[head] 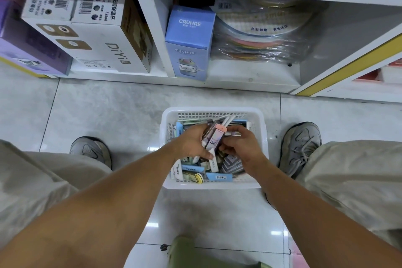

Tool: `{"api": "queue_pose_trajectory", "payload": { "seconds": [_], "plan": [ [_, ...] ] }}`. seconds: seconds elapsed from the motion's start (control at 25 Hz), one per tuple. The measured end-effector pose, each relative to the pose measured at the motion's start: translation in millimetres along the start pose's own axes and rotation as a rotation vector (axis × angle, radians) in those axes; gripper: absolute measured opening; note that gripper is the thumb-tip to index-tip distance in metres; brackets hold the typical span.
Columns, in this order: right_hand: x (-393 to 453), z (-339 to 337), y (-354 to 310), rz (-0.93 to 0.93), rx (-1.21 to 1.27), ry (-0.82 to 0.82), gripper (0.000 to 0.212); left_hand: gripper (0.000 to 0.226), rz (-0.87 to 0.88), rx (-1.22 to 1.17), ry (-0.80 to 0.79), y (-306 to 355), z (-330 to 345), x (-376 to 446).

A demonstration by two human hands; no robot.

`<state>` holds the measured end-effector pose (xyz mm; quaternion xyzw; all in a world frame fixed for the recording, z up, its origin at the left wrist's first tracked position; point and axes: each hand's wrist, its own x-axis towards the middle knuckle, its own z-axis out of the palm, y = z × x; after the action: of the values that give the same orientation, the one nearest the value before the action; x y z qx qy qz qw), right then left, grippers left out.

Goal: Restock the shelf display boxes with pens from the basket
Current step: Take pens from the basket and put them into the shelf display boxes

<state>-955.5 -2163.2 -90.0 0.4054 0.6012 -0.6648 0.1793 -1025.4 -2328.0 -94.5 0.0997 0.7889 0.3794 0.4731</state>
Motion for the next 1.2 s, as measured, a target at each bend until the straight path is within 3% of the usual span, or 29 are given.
{"api": "queue_pose_trajectory", "payload": {
  "seconds": [0.12,0.28,0.48,0.64,0.76,1.0,1.2],
  "plan": [
    [-2.4,-1.6,-2.3,-0.024,-0.005,0.004,0.036,0.065,0.032,0.088,0.043,3.7,-3.6,-5.0],
    [-9.7,-4.0,-9.9,-0.068,-0.028,0.022,0.039,0.065,0.059,0.161,0.065,10.2,-10.1,-10.8],
    [-22.2,-0.3,-14.5,-0.219,-0.123,-0.195,0.043,0.061,0.086,0.192,0.106,14.1,-7.9,-16.5],
    [-26.1,7.1,-23.0,-0.313,-0.096,-0.099,0.017,0.056,0.093,0.197,0.127,24.1,-17.5,-22.2],
    [-28.5,-0.7,-36.6,-0.325,-0.055,-0.117,0.015,0.056,0.118,0.18,0.138,37.8,-26.6,-27.2],
    [-39.4,-15.1,-66.9,-0.321,-0.057,-0.16,0.015,0.055,0.129,-0.07,0.122,60.3,-27.0,-41.9],
    [-52.0,-22.8,-88.4,-0.309,0.002,-0.064,0.014,0.051,0.091,-0.301,0.098,71.5,-36.1,-54.6]
  ]
}}
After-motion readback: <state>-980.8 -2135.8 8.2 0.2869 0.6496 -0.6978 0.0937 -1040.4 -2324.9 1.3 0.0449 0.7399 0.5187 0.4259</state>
